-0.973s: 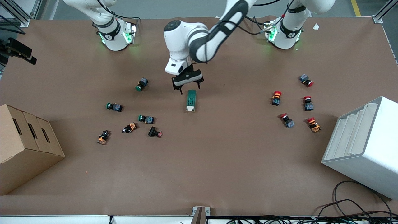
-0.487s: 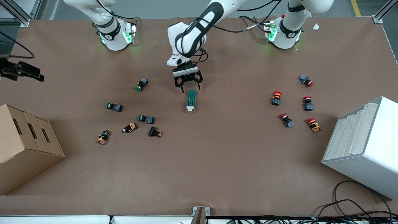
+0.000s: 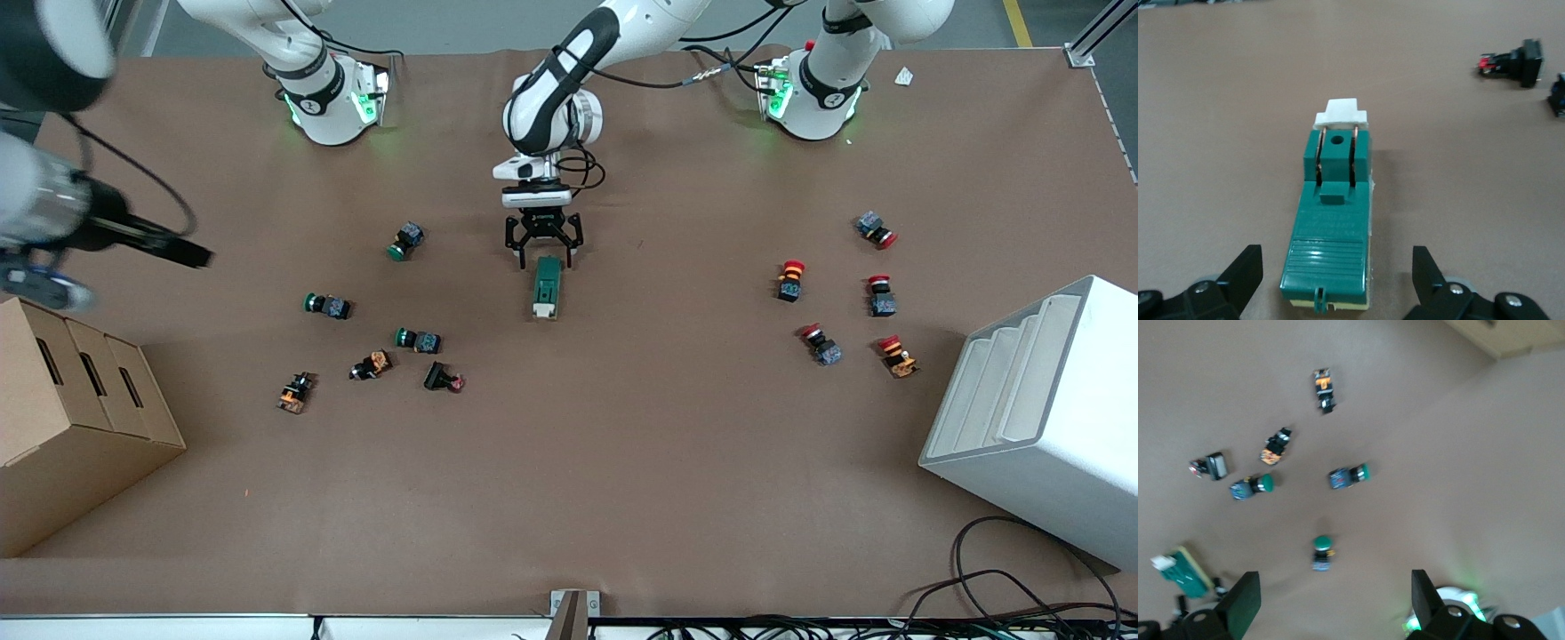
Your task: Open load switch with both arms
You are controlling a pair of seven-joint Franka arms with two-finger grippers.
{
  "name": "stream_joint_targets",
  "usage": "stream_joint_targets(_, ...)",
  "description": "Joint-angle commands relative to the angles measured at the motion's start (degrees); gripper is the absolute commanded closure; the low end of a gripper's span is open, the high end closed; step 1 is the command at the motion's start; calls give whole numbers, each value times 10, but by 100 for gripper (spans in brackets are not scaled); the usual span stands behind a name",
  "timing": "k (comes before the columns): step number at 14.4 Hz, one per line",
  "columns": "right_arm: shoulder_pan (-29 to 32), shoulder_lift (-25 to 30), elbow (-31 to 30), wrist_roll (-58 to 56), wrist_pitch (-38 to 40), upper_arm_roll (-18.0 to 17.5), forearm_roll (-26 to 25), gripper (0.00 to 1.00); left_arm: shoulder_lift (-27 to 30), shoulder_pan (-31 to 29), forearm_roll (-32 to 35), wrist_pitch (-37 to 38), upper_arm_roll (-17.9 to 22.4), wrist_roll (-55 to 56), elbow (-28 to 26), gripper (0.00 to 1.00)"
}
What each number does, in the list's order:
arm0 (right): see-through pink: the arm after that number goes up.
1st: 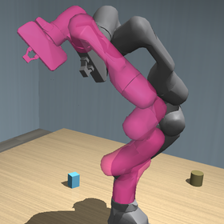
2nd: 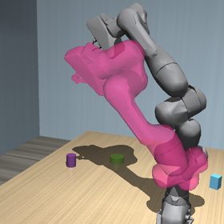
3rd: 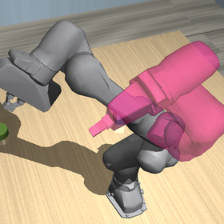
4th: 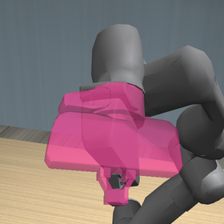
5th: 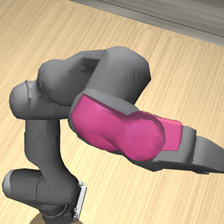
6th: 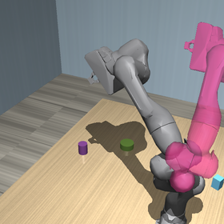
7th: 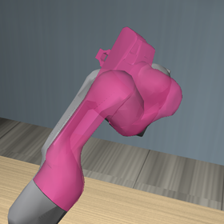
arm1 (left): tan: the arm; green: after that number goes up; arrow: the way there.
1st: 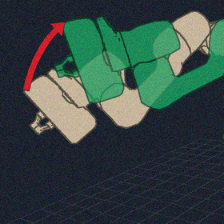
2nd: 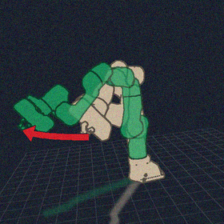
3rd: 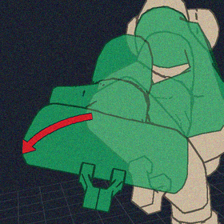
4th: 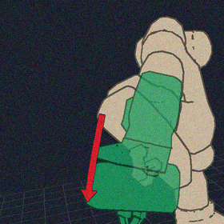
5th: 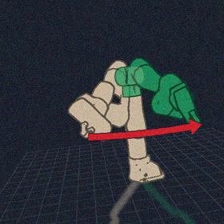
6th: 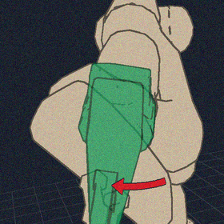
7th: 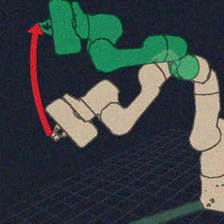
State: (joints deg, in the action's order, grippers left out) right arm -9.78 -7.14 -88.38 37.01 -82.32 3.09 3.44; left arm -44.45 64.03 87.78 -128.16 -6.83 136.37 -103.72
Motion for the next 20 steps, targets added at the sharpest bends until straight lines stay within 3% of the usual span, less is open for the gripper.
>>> stream_joint_targets(1, -57, -32, -3, 167, -31, 3, 23, 0, -11, 1, 72, -7, 3, 59, -8, 1)
stream_joint_targets(5, -147, -91, -2, 374, -102, 3, 38, 0, -18, 2, 137, -6, 3, 72, -24, 2)
stream_joint_targets(11, -231, -193, 3, 598, -221, 3, 62, 0, -17, 28, 139, 10, 3, 125, -61, 1)
stream_joint_targets(13, -240, -223, 4, 646, -266, 3, 96, 0, -18, 42, 141, 26, 4, 166, -74, 0)
stream_joint_targets(20, -297, -313, 16, 750, -331, 3, 98, 0, -20, 44, 139, 26, 3, 171, -74, 0)
